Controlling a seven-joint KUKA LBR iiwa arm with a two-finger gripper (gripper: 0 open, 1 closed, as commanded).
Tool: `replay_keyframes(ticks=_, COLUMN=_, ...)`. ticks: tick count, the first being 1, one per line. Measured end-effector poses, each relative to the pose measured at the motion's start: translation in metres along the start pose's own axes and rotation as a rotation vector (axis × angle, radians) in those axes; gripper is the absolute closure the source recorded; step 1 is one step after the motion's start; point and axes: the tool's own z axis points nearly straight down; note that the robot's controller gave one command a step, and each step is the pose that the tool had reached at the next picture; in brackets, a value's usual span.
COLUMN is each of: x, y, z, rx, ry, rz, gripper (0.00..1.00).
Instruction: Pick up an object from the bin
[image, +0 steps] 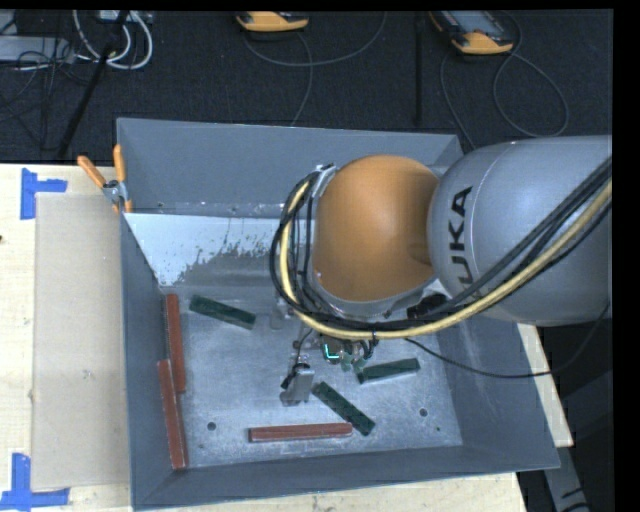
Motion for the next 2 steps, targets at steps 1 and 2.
replay_keyframes(ticks=1, x=0.0161, y=-0.0500, z=0.1483, rx=0.001, ry=0.007, rz=-0.150, gripper=0.00)
replay_keyframes(ticks=2, x=0.0134, y=-0.0501, z=0.1420, rx=0.001, ry=0.000, rz=-0.148, gripper=1.00)
